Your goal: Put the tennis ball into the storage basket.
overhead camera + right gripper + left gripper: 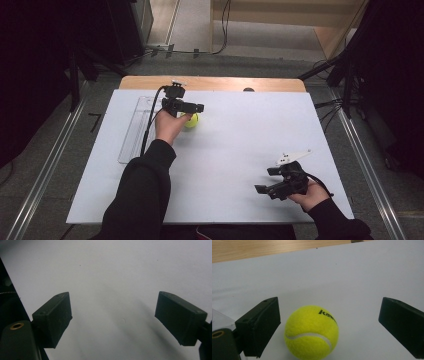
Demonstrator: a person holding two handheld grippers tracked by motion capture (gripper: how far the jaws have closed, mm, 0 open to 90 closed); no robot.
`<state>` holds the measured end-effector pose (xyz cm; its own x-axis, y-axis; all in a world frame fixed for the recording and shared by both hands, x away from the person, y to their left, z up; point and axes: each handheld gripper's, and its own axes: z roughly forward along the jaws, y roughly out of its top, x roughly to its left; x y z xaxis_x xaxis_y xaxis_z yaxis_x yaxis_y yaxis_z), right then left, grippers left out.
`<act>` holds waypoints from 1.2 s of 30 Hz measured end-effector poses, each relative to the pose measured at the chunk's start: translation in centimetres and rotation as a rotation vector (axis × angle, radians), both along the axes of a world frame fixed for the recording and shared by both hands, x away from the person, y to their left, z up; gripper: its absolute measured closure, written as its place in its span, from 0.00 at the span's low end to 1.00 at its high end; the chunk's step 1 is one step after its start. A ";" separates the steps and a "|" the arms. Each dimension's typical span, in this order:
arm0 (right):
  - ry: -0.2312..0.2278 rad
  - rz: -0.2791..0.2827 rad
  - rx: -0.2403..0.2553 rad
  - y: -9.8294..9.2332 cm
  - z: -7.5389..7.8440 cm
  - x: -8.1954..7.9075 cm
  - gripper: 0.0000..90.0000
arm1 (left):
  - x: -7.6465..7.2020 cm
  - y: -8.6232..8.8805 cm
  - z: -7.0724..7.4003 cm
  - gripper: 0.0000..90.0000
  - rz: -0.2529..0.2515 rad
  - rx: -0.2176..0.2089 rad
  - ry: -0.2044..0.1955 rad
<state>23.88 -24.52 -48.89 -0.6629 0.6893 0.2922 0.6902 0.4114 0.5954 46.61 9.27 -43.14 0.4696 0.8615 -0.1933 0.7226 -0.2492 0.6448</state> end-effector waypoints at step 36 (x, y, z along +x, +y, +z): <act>-0.006 0.001 -0.005 0.0 0.1 -0.4 0.13 | 0.5 -0.8 -3.0 0.07 0.035 0.046 0.015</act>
